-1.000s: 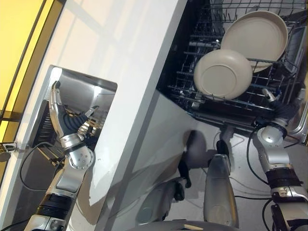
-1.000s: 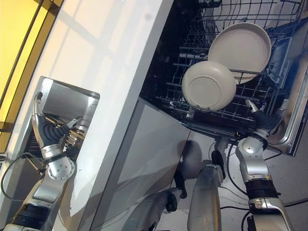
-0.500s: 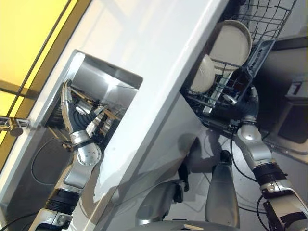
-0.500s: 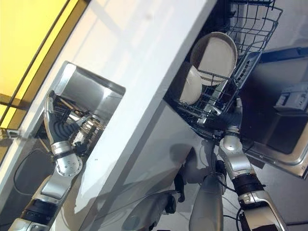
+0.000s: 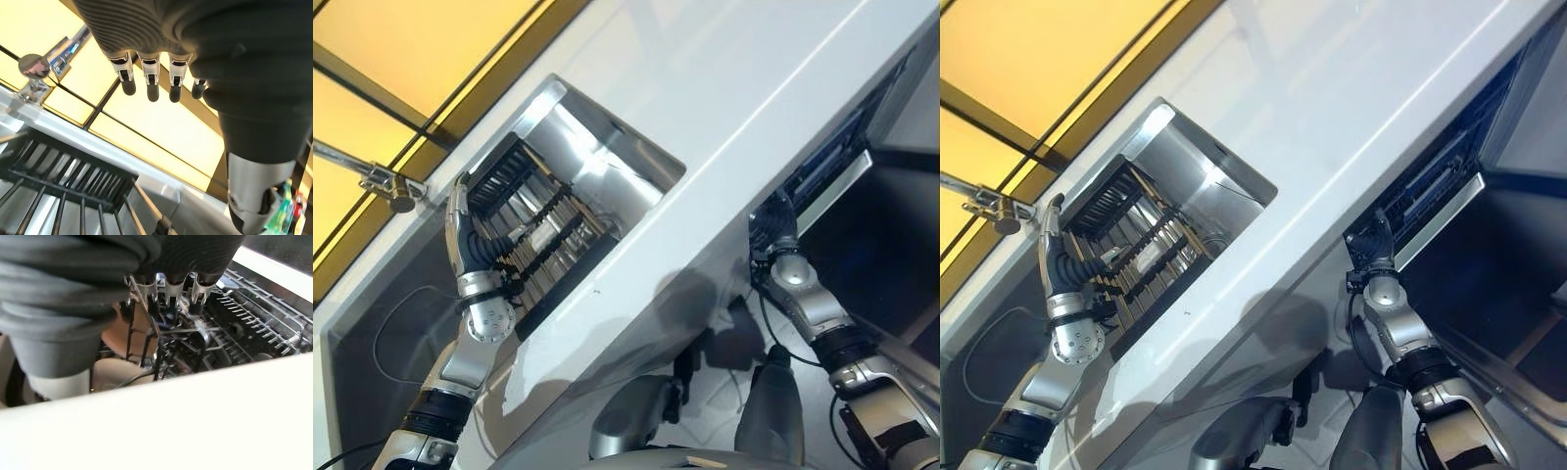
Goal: Pick up plates and place into dishwasher.
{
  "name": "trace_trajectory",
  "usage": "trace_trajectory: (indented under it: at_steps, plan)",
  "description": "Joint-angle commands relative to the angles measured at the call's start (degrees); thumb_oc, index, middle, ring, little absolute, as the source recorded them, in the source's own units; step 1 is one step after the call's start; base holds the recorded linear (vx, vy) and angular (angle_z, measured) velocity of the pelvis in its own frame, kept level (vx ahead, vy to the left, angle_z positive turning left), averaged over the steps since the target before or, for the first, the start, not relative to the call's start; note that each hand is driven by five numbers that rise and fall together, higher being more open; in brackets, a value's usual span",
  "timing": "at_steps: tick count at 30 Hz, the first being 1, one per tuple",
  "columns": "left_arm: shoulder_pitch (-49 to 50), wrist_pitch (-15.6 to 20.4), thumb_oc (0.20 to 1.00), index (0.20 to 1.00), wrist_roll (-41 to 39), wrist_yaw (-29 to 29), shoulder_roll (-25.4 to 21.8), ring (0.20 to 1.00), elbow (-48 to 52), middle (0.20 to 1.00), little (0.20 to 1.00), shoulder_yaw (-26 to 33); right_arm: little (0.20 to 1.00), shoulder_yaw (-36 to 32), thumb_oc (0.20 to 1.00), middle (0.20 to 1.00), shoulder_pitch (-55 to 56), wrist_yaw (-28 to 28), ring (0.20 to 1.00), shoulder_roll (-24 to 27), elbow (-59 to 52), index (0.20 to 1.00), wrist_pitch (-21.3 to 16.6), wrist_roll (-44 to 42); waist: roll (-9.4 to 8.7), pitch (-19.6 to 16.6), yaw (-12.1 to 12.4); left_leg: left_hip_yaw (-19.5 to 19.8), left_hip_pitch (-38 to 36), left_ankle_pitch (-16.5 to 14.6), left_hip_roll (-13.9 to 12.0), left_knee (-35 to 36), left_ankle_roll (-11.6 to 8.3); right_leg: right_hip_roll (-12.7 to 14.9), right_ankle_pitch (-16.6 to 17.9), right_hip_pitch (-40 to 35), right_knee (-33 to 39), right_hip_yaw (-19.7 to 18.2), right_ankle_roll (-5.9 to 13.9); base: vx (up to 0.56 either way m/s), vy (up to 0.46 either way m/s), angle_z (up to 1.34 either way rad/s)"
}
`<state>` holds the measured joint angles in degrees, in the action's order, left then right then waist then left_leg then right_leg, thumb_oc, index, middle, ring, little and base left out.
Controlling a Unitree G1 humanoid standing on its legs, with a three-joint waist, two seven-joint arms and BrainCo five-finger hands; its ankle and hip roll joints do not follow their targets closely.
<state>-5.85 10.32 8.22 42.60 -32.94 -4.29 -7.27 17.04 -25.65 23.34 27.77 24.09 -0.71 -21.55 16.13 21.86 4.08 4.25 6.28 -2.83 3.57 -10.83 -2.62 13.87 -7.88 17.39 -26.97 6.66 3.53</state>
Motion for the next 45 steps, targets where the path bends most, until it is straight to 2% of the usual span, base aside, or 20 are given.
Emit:
trace_trajectory:
  at_steps: [1, 11, 13, 14, 20, 26, 30, 35, 38, 39, 40, 41, 43, 45]
  plan:
    - [0.04, 3.25, 1.000, 1.000, 2.09, -1.27, -6.95, 1.000, 1.54, 1.000, 1.000, 2.54, 1.000, 9.17, 1.000, 1.000, -9.95, -8.53, 1.000, -10.68, -7.21, 1.000, -12.48, 2.56, -6.65, -6.83, 3.80, 1.10, 5.46, -8.24, 2.42, -10.93, 1.94, 4.69, 9.57, -11.65, 20.01, -3.37, 3.22, 0.05, -0.149, 0.09]
    - [0.36, 4.39, 1.000, 1.000, 3.62, -5.87, -8.49, 1.000, 1.30, 1.000, 1.000, 3.44, 1.000, 4.79, 1.000, 1.000, -2.76, -2.68, 1.000, -10.55, -5.13, 1.000, -13.27, 0.19, -11.06, -10.50, 3.10, 0.66, 1.25, -10.36, 0.87, -10.19, 2.98, 2.63, 10.80, -16.40, 23.96, -4.77, 4.56, 0.04, -0.129, -0.04]
    - [0.59, 4.65, 1.000, 1.000, 3.95, -6.64, -8.58, 1.000, 1.15, 1.000, 1.000, 3.73, 1.000, 3.37, 1.000, 1.000, -0.49, 0.90, 1.000, -10.52, -4.96, 1.000, -11.86, 0.51, -11.92, -10.66, 2.69, 0.21, 0.64, -11.14, 0.69, -10.68, 3.26, 2.26, 10.96, -16.94, 24.18, -5.31, 4.83, 0.01, -0.091, -0.09]
    - [0.72, 4.46, 1.000, 1.000, 4.16, -7.04, -8.53, 1.000, 1.14, 1.000, 1.000, 3.86, 1.000, 2.11, 1.000, 1.000, 1.33, 4.03, 1.000, -10.50, -4.54, 1.000, -10.01, 1.18, -12.47, -10.68, 2.19, -0.25, 0.29, -11.83, 0.56, -11.23, 3.55, 2.01, 11.02, -17.05, 24.01, -5.95, 5.01, 0.00, -0.060, -0.15]
    - [2.91, 3.50, 1.000, 1.000, 5.05, -8.53, -8.46, 1.000, 3.64, 1.000, 1.000, 4.99, 1.000, -3.12, 1.000, 1.000, 10.46, 15.04, 1.000, -10.22, -7.67, 1.000, -3.55, 6.01, -14.13, -10.50, 0.28, -2.17, -1.24, -14.11, 0.03, -12.82, 4.93, 1.70, 12.27, -17.46, 23.94, -8.63, 5.94, -0.03, -0.025, -0.20]
    - [5.77, 4.35, 1.000, 1.000, 4.75, -10.49, -9.11, 1.000, 5.66, 1.000, 1.000, 7.38, 1.000, -8.75, 1.000, 1.000, 18.20, 20.67, 1.000, -10.65, -10.47, 1.000, -1.81, 4.84, -15.22, -10.25, -1.44, -3.69, -1.97, -16.48, 0.61, -14.82, 6.56, 2.50, 15.06, -16.27, 23.14, -10.26, 6.70, -0.06, 0.034, -0.18]
    - [7.37, 5.93, 1.000, 1.000, 4.60, -11.72, -9.42, 1.000, 5.52, 1.000, 1.000, 8.45, 1.000, -11.08, 1.000, 1.000, 21.26, 23.59, 1.000, -11.35, -10.52, 1.000, -0.32, 3.66, -15.80, -10.69, -2.38, -4.78, -3.03, -16.68, 1.26, -14.11, 7.12, 3.42, 17.66, -14.97, 22.66, -10.03, 6.87, -0.04, 0.080, -0.28]
    - [9.10, 6.39, 1.000, 1.000, 4.07, -10.63, -9.10, 1.000, 4.93, 1.000, 1.000, 9.39, 1.000, -13.94, 1.000, 1.000, 25.15, 27.97, 1.000, -12.49, -10.04, 1.000, -0.15, 3.54, -15.37, -10.95, -4.07, -7.07, -4.39, -16.30, 1.89, -12.63, 7.57, 4.89, 19.53, -13.12, 22.01, -8.44, 6.83, -0.03, 0.131, -0.46]
    - [11.44, 6.02, 1.000, 1.000, 4.60, -9.45, -7.94, 1.000, 4.98, 1.000, 1.000, 10.23, 1.000, -14.99, 1.000, 1.000, 27.89, 27.59, 1.000, -13.22, -10.15, 1.000, 0.11, 3.01, -14.71, -10.54, -5.05, -9.47, -4.96, -15.51, 1.74, -11.63, 7.89, 5.87, 19.73, -10.55, 17.05, -6.29, 6.87, -0.04, 0.183, -0.53]
    - [12.29, 5.90, 1.000, 1.000, 4.81, -8.95, -7.48, 1.000, 5.23, 1.000, 1.000, 10.59, 1.000, -15.19, 1.000, 1.000, 28.82, 26.84, 1.000, -13.38, -9.88, 1.000, -0.08, 2.32, -14.24, -10.28, -5.38, -10.21, -4.91, -15.03, 1.59, -11.25, 8.16, 5.56, 18.90, -9.12, 13.24, -5.91, 6.67, -0.08, 0.243, -0.50]
    - [13.15, 5.99, 1.000, 1.000, 5.41, -8.25, -6.70, 1.000, 5.35, 1.000, 1.000, 11.00, 1.000, -15.58, 1.000, 1.000, 30.10, 26.17, 1.000, -13.50, -9.25, 1.000, -0.21, 2.16, -13.26, -9.78, -5.79, -10.75, -4.68, -14.54, 1.27, -11.01, 8.71, 4.00, 15.26, -7.92, 8.01, -5.55, 5.92, -0.12, 0.230, -0.45]
    - [13.67, 5.93, 1.000, 1.000, 6.31, -7.45, -5.63, 1.000, 5.60, 1.000, 1.000, 11.29, 1.000, -15.86, 1.000, 1.000, 31.54, 25.37, 1.000, -13.51, -9.01, 1.000, -0.93, 1.98, -12.66, -9.81, -6.13, -10.92, -3.45, -13.31, 1.32, -10.84, 9.02, 2.44, 11.55, -7.80, 6.64, -5.29, 4.74, -0.12, 0.171, -0.40]
    - [14.19, 5.72, 1.000, 1.000, 7.47, -5.91, -4.19, 1.000, 6.14, 1.000, 1.000, 11.36, 1.000, -16.21, 1.000, 1.000, 34.05, 24.23, 1.000, -13.11, -9.09, 1.000, -2.43, -0.41, -11.61, -9.84, -6.61, -11.49, -0.17, -12.17, 1.31, -11.98, 8.91, 0.70, 6.95, -7.88, 6.81, -4.43, 3.01, -0.20, 0.083, -0.50]
    - [12.09, 5.53, 1.000, 1.000, 6.82, -2.63, -3.84, 1.000, 5.78, 1.000, 1.000, 9.65, 1.000, -16.58, 1.000, 1.000, 34.41, 24.21, 1.000, -12.24, -7.04, 1.000, -6.35, -1.97, -10.02, -8.39, -7.85, -12.33, 4.33, -11.06, 1.67, -13.41, 8.13, 0.63, 7.07, -4.99, 8.64, -5.45, 2.41, -0.35, 0.141, -0.28]
